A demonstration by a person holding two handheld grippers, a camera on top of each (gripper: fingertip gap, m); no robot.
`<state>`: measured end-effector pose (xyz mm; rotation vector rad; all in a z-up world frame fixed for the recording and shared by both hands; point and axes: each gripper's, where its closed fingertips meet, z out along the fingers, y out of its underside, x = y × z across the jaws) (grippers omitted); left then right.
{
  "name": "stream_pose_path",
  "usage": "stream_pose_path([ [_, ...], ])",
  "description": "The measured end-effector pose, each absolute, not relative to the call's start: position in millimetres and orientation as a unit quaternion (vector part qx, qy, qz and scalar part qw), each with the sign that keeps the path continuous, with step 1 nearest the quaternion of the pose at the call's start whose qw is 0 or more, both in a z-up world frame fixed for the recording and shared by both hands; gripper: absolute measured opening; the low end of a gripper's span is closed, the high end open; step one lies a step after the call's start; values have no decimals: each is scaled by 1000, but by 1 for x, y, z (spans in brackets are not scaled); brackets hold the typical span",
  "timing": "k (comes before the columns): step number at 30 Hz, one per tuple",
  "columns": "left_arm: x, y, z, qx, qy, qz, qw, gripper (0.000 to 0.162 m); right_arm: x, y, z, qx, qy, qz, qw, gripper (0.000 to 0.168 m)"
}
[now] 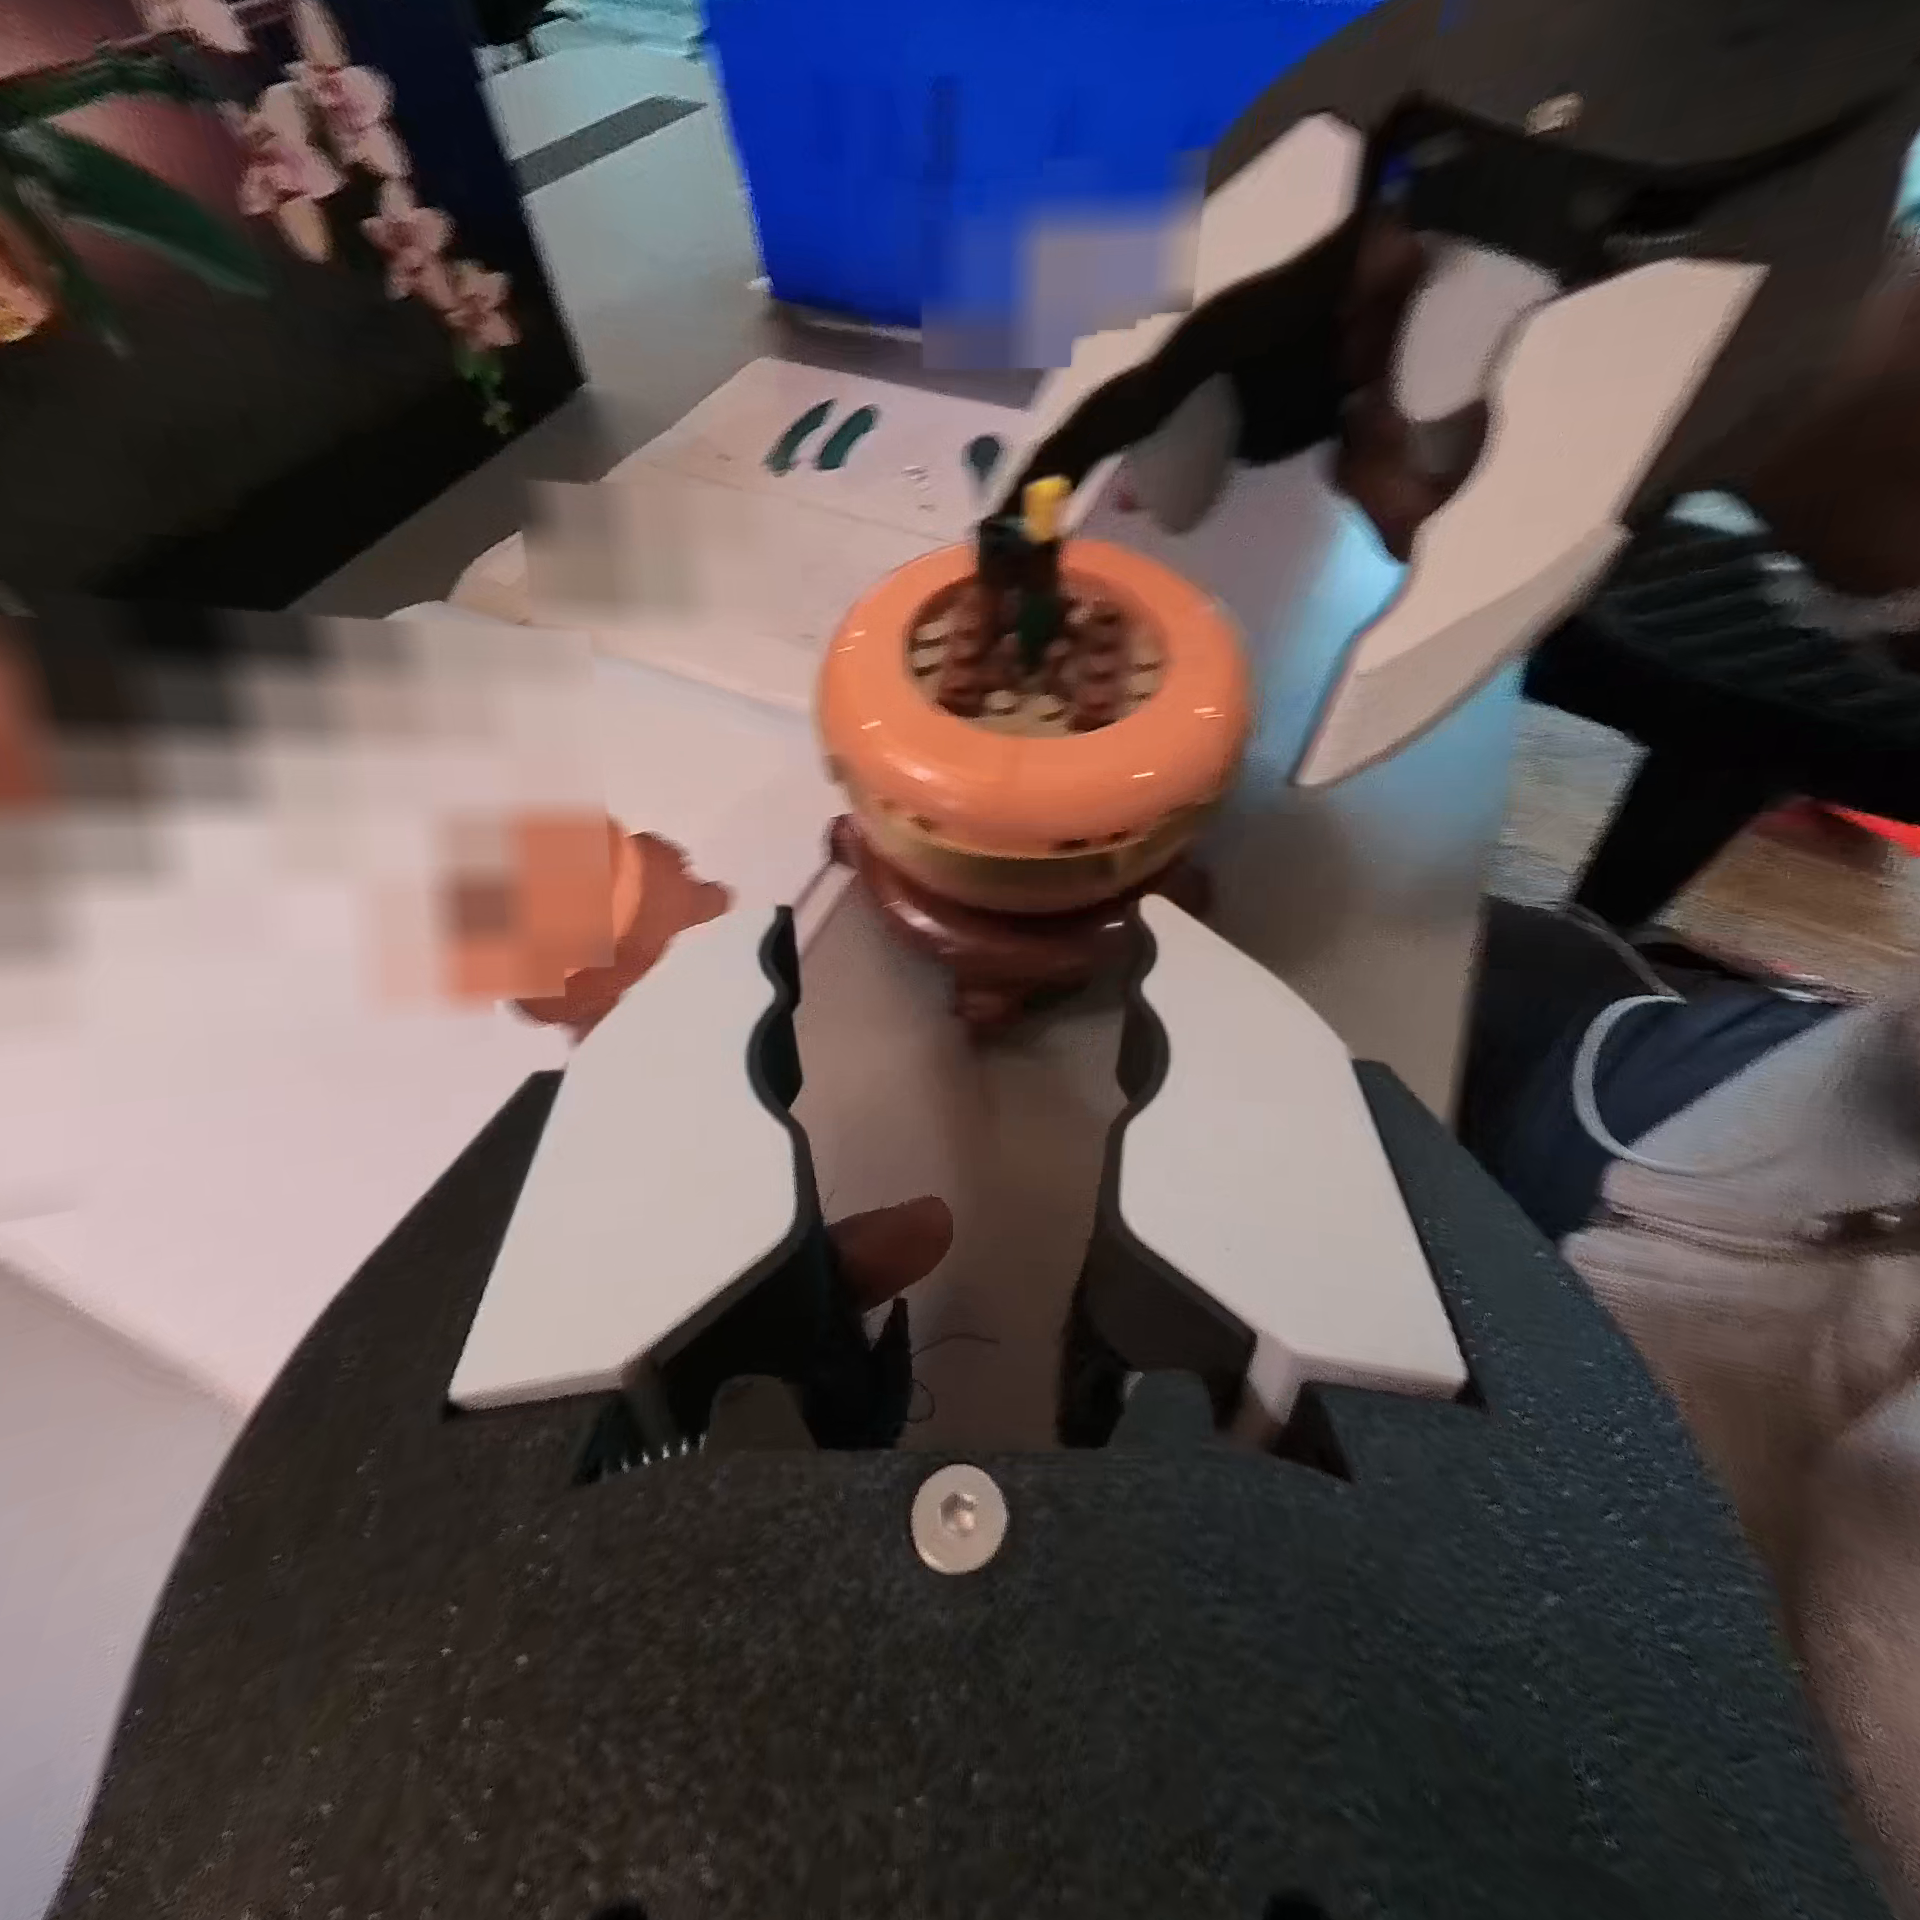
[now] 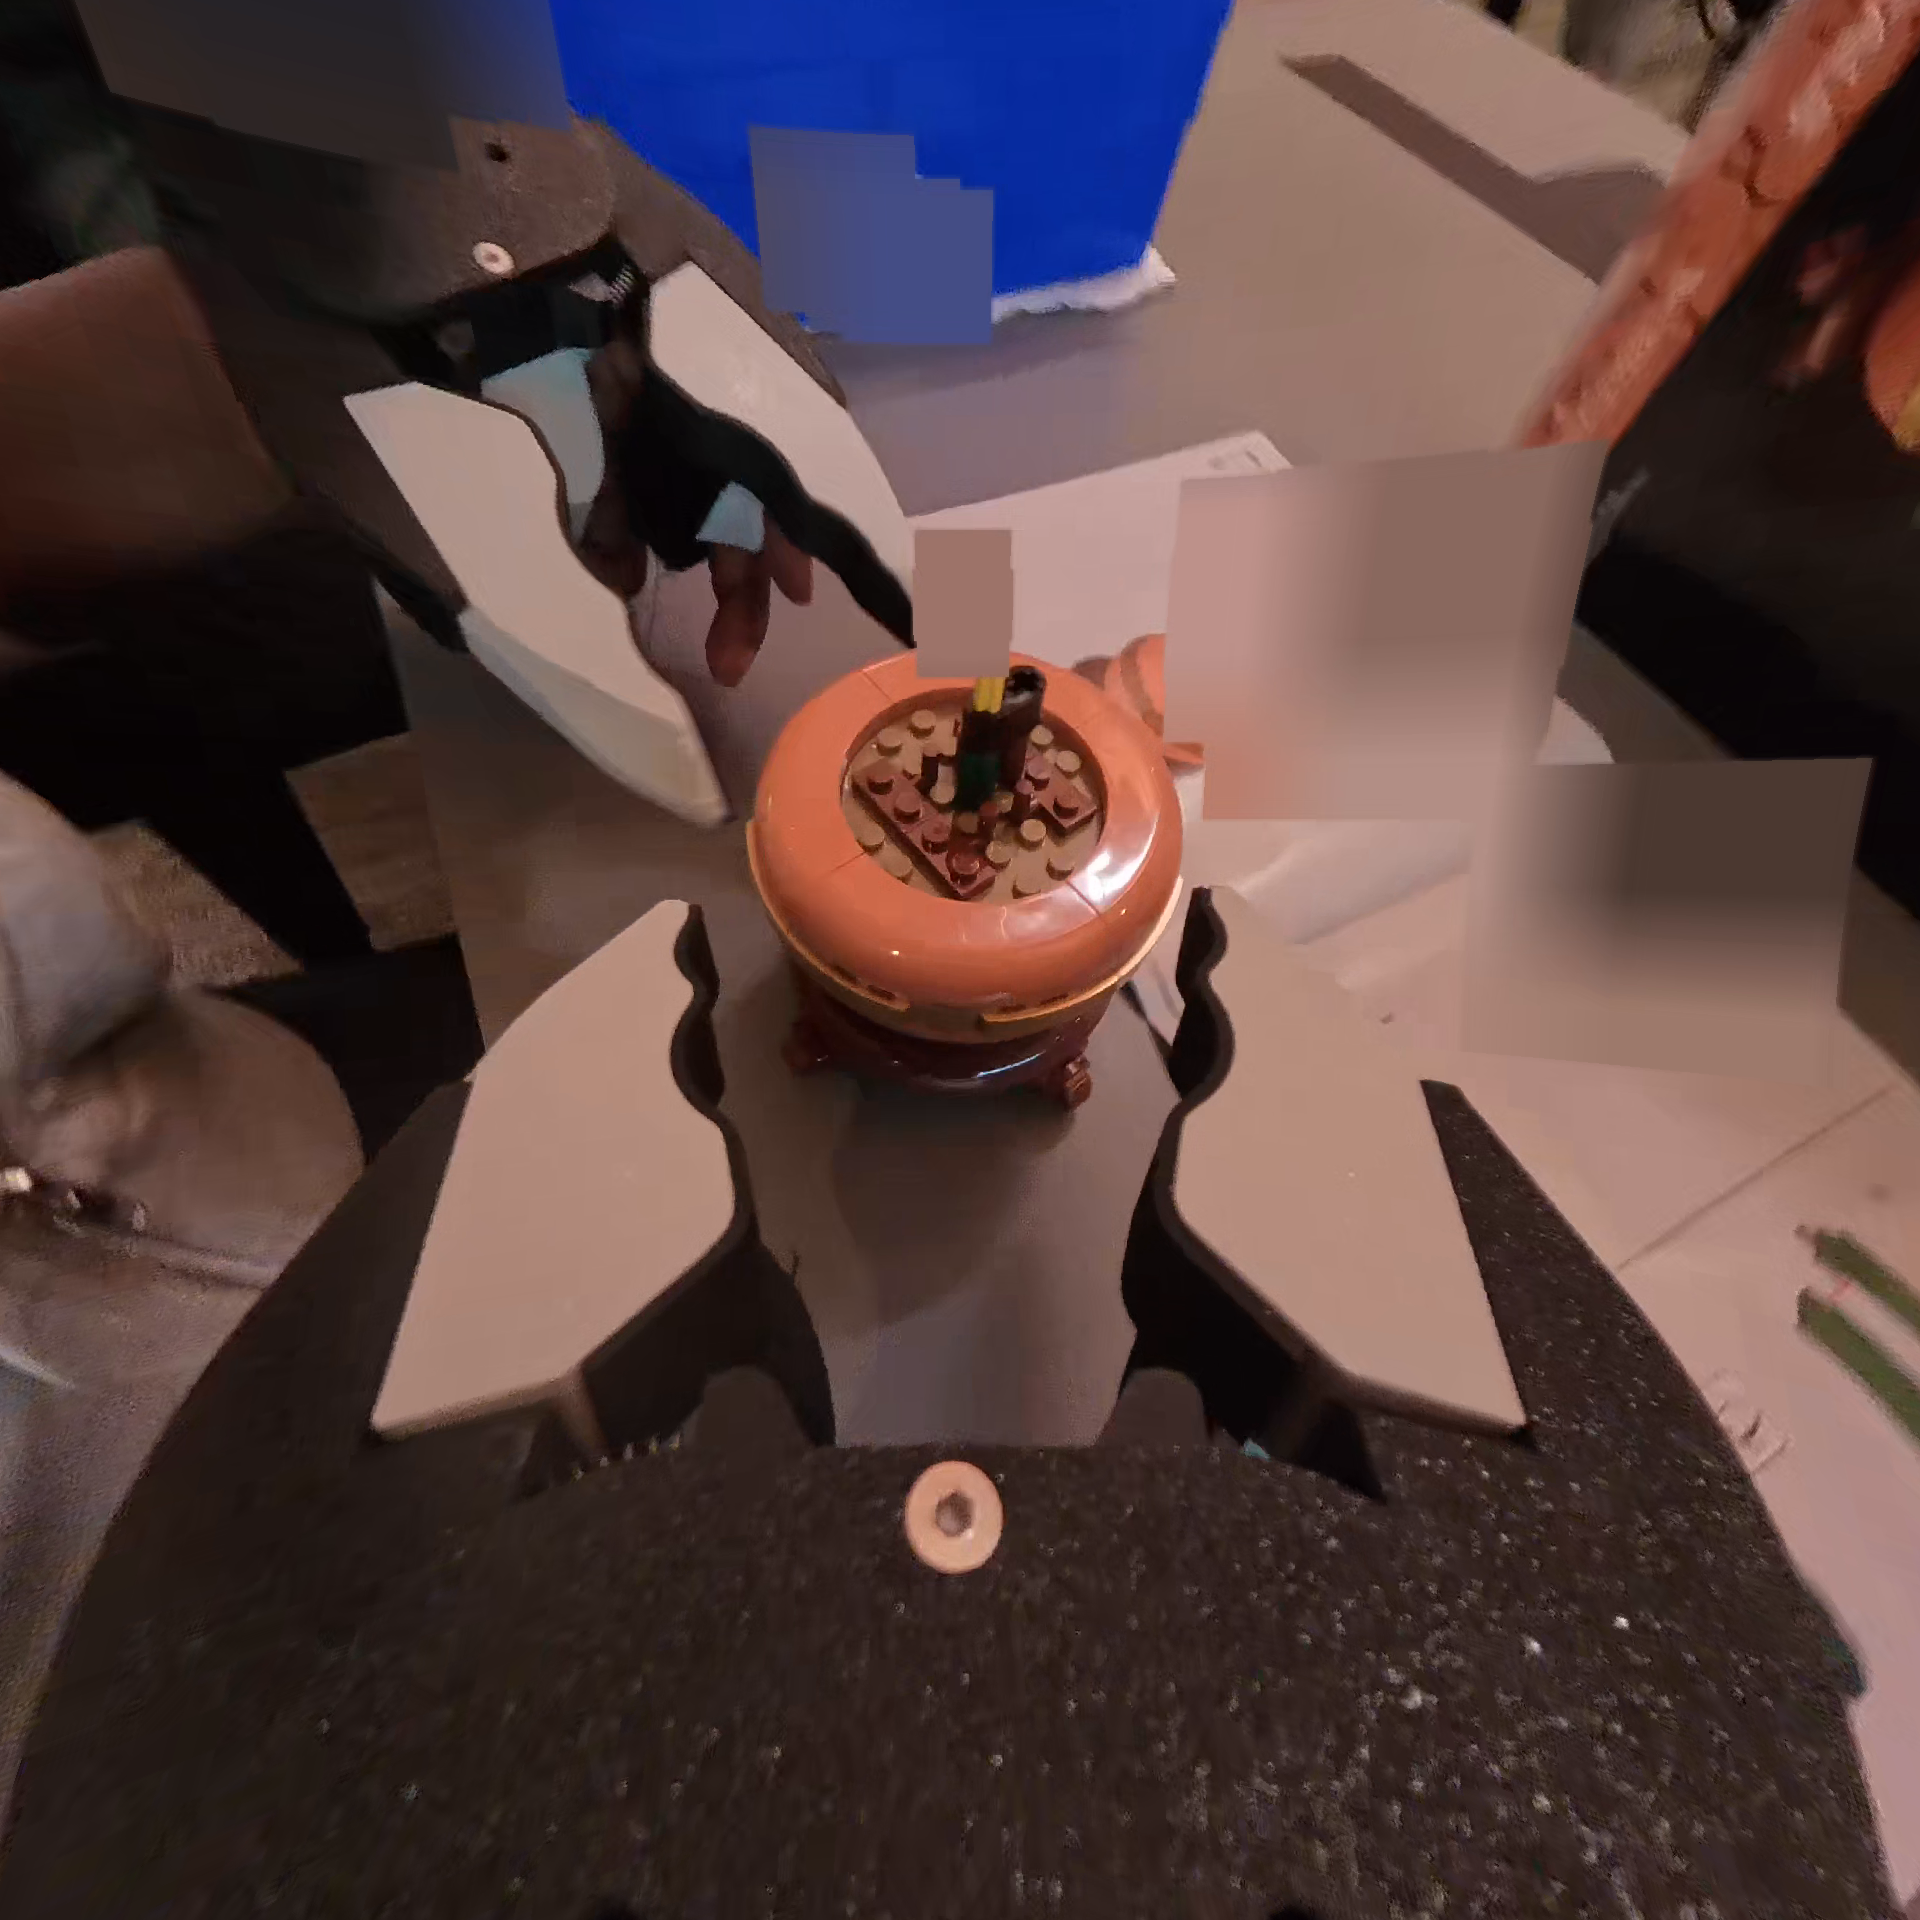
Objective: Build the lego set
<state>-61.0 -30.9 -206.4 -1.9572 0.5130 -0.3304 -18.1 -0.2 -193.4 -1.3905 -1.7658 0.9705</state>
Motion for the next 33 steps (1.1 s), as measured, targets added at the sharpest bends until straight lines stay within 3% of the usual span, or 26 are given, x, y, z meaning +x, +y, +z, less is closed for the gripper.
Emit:
stream_pose_path([
  [4,-38,-36,-205,-798,247,-153,527,70,-17,2,-196,-430,-724,425,332,86],
  [7,-39,-30,-211,-807,257,-109,520,67,-24,7,-205,-449,-706,457,303,74],
  [11,-47,-27,-212,-807,263,-69,525,54,-24,0,-205,-477,-685,445,324,73],
  [21,-50,-31,-213,-787,303,-130,521,52,-24,-5,-209,-477,-677,401,391,70],
  [33,-51,-31,-214,-789,304,-124,519,53,-24,-5,-209,-483,-674,426,361,70],
])
